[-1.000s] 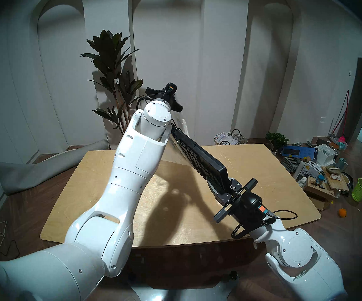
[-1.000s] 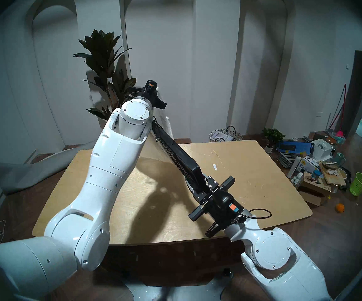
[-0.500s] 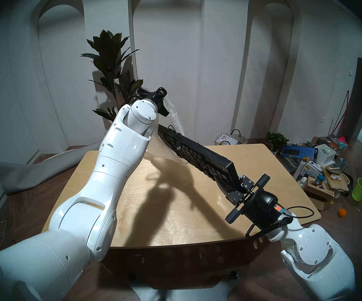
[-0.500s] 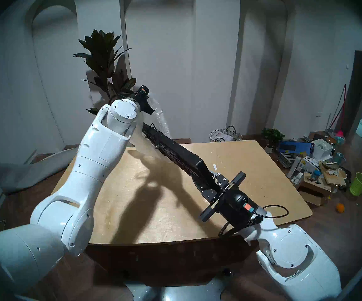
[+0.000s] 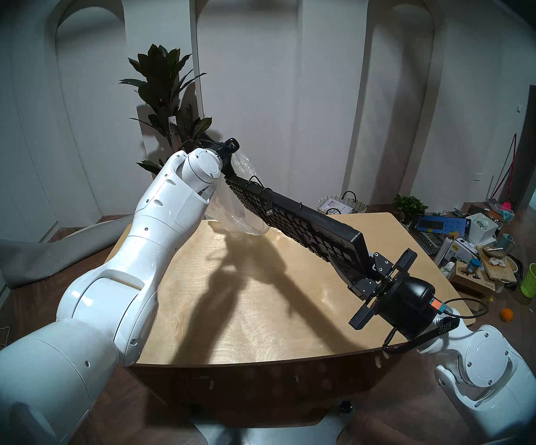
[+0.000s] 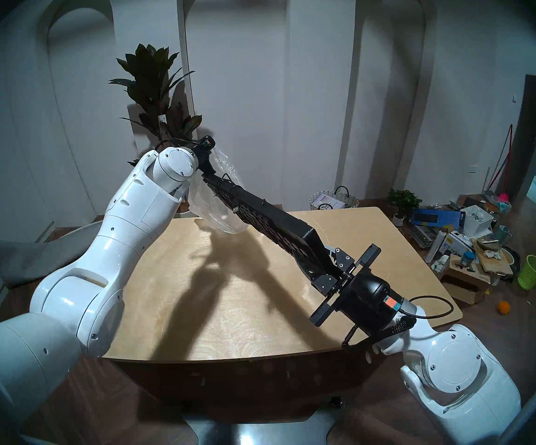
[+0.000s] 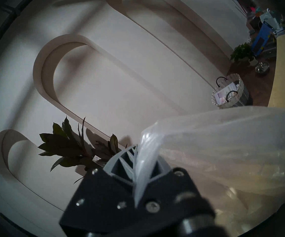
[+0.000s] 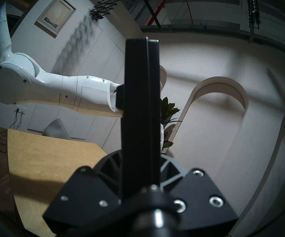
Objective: Unwrap the new keyboard and set the wrapping aside
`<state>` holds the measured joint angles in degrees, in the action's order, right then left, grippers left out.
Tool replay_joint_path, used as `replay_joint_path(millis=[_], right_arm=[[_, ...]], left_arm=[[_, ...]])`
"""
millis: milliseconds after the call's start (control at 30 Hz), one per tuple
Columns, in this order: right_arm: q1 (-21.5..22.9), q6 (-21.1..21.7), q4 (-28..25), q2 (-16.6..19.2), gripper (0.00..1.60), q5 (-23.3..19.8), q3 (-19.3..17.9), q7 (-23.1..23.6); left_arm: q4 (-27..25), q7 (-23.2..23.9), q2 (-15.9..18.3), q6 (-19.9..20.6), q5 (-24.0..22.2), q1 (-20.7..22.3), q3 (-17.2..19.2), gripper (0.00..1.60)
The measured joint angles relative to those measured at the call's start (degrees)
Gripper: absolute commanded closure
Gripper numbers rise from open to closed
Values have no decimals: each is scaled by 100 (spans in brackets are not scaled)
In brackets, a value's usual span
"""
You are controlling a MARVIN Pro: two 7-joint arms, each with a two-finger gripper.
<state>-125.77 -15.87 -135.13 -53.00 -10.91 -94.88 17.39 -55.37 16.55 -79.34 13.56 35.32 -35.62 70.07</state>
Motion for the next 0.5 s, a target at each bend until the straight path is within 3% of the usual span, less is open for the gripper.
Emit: replay_joint_path(millis=[500], right_arm=[[-405,-32,-237,-58,160,-318,-441,139]], left_arm=[[795,33,286,-214,326,570,33,160]])
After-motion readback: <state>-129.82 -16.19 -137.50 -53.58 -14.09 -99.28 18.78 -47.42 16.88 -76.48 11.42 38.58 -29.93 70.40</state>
